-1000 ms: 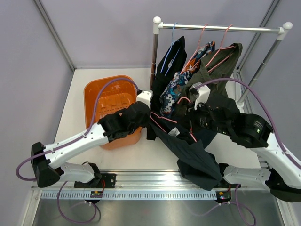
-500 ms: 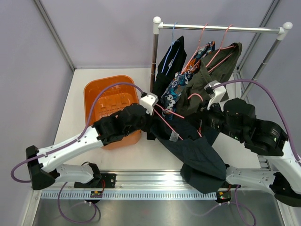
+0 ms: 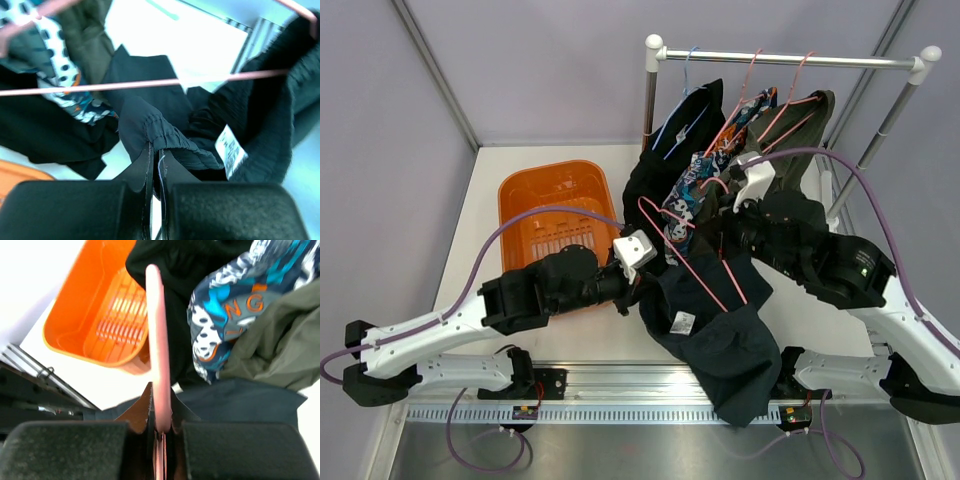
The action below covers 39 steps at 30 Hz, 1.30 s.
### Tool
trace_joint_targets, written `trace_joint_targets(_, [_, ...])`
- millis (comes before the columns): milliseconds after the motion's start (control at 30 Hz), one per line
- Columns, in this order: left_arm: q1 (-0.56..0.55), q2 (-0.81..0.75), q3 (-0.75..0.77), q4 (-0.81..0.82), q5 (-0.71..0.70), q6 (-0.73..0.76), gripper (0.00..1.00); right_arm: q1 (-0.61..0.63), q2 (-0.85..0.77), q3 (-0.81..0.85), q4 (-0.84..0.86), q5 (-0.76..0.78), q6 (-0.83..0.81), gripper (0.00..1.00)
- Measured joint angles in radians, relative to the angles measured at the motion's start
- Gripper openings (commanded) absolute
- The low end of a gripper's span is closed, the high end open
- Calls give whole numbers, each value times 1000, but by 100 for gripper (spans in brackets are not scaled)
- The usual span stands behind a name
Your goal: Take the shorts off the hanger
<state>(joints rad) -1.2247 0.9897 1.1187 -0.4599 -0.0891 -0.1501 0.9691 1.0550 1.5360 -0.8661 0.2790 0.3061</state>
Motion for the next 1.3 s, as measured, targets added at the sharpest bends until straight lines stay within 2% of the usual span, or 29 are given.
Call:
trace_joint_targets(200, [-12,-22,31,6,24,47,0,0,-29,72,57,19,-45,0])
trace_joint_targets(433, [-12,-28,80,97,194,68,0,0,-92,100,232,43,-105,0])
trace_joint_targets(667, [-12,8,146,108,394,73,0,1,-76,-7,497,112,-191,0])
trace_joint_targets(767, [-13,22,190,94,410,75,0,1,-40,-25,568,150,-225,0])
trace_joint_targets(833, [-14,27,224,72,359,80,0,1,-8,-19,585,180,-245,0])
trace_joint_targets(900, [-16,42,285,29,249,93,0,1,10,-2,583,208,-261,0])
trace_joint_targets(1000, [-16,92,453,-41,66,135,0,2,11,35,580,257,-296,0])
trace_joint_targets(1100, [-16,155,690,-69,-111,214,0,2,-14,65,581,301,-318,0])
trace_joint_targets(1200, [-16,159,855,14,-235,336,0,2,-71,70,579,341,-333,0])
trace_joint_targets(1300, [-16,112,892,187,-313,475,0,2,-117,70,573,366,-335,0])
